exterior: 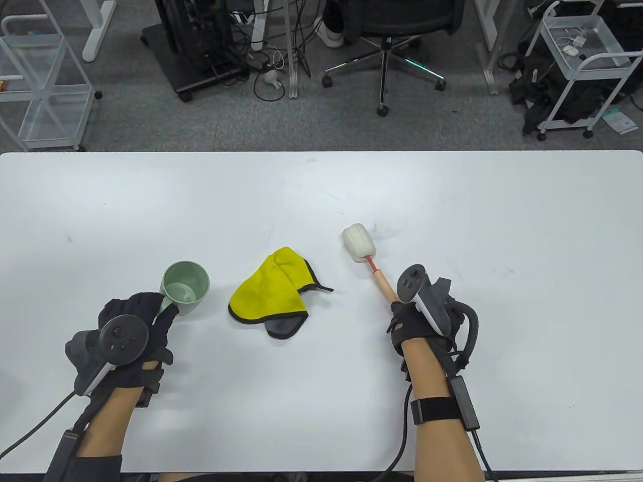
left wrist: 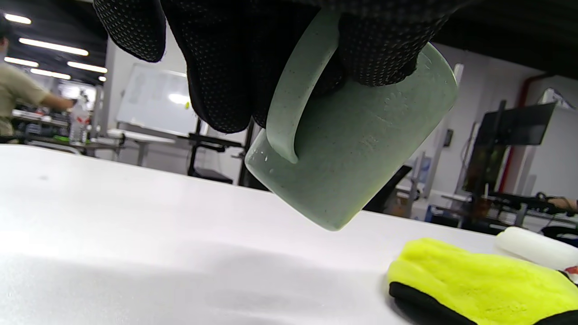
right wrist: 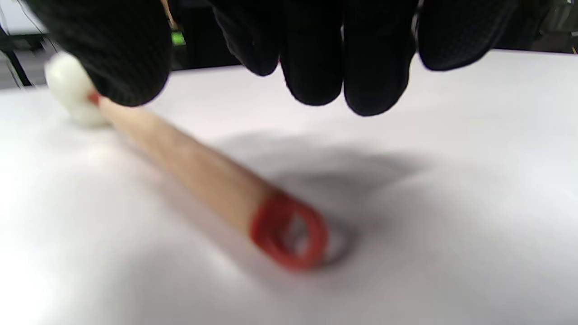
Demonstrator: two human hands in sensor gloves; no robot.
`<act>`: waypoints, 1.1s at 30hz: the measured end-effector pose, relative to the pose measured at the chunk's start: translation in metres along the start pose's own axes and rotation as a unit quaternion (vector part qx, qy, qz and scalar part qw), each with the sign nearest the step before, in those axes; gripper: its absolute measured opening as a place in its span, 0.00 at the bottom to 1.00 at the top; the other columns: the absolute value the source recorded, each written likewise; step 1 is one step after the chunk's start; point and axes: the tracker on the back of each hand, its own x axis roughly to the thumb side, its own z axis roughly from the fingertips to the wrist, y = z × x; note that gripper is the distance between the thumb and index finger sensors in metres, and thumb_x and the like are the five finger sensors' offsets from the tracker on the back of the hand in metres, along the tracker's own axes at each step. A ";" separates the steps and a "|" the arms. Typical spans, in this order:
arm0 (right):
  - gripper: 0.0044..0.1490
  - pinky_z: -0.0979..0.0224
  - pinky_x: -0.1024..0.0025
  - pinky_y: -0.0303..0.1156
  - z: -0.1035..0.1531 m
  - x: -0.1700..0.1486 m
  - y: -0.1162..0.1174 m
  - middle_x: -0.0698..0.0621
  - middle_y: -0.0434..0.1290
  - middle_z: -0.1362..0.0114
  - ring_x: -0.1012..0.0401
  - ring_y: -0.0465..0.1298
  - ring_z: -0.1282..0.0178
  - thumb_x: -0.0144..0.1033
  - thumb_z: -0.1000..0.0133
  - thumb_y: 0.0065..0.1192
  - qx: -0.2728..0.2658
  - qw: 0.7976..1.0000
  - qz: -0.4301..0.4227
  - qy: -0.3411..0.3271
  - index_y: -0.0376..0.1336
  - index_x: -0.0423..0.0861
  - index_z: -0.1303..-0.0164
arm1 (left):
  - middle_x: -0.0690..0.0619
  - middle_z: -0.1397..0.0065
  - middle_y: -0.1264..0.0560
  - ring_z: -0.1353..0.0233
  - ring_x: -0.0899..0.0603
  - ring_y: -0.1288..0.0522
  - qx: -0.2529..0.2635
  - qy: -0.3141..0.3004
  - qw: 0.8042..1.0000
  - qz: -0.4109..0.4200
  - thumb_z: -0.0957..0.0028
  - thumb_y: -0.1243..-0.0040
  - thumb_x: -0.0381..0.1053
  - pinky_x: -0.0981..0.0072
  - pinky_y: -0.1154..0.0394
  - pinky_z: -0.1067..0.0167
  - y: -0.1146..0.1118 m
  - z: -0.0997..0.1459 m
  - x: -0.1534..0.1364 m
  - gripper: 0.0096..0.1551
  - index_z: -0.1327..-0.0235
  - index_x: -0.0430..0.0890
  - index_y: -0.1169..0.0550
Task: Brush the water cup with the cup brush
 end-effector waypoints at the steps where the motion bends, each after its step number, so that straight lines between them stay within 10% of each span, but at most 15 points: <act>1: 0.47 0.32 0.26 0.59 0.002 0.002 -0.004 0.36 0.62 0.23 0.33 0.67 0.29 0.57 0.48 0.64 -0.018 1.000 -0.009 -0.010 0.54 0.44 0.25 | 0.57 0.26 0.24 0.27 0.43 0.22 -0.003 0.001 1.000 0.004 0.34 0.43 0.64 0.40 0.38 0.19 -0.002 0.000 0.000 0.23 0.36 0.51 0.24; 7: 0.44 0.32 0.24 0.58 0.024 0.043 -0.034 0.37 0.61 0.21 0.32 0.66 0.27 0.55 0.47 0.64 -0.148 0.980 -0.059 -0.118 0.55 0.45 0.25 | 0.57 0.26 0.24 0.27 0.43 0.22 -0.010 -0.005 1.000 -0.003 0.34 0.43 0.64 0.40 0.38 0.19 -0.007 -0.002 0.005 0.23 0.37 0.51 0.24; 14: 0.42 0.32 0.23 0.58 0.038 0.120 -0.034 0.39 0.63 0.21 0.33 0.67 0.26 0.55 0.47 0.63 -0.169 0.961 -0.021 -0.217 0.58 0.47 0.26 | 0.57 0.26 0.24 0.27 0.43 0.22 -0.001 -0.019 1.000 0.007 0.34 0.43 0.64 0.40 0.39 0.19 -0.005 -0.004 0.012 0.23 0.37 0.51 0.24; 23: 0.42 0.29 0.22 0.56 0.044 0.218 0.010 0.44 0.58 0.15 0.35 0.61 0.18 0.55 0.47 0.64 -0.053 0.933 0.064 -0.349 0.55 0.53 0.23 | 0.57 0.26 0.24 0.27 0.43 0.22 0.012 -0.021 0.999 0.024 0.34 0.43 0.64 0.40 0.39 0.19 0.000 -0.008 0.009 0.23 0.36 0.51 0.24; 31: 0.41 0.29 0.24 0.58 0.029 0.236 0.069 0.42 0.52 0.14 0.35 0.57 0.17 0.49 0.45 0.63 0.096 0.931 0.141 -0.323 0.52 0.57 0.22 | 0.57 0.26 0.24 0.27 0.42 0.22 0.007 -0.019 0.999 0.027 0.34 0.43 0.65 0.40 0.38 0.19 0.000 -0.008 0.008 0.23 0.36 0.51 0.24; 33: 0.40 0.31 0.25 0.60 0.029 0.234 0.064 0.39 0.57 0.16 0.32 0.60 0.20 0.45 0.48 0.70 0.060 0.940 0.073 -0.327 0.58 0.54 0.25 | 0.57 0.26 0.24 0.27 0.43 0.22 0.005 -0.020 0.999 0.027 0.34 0.43 0.65 0.40 0.38 0.19 0.000 -0.007 0.008 0.23 0.36 0.51 0.24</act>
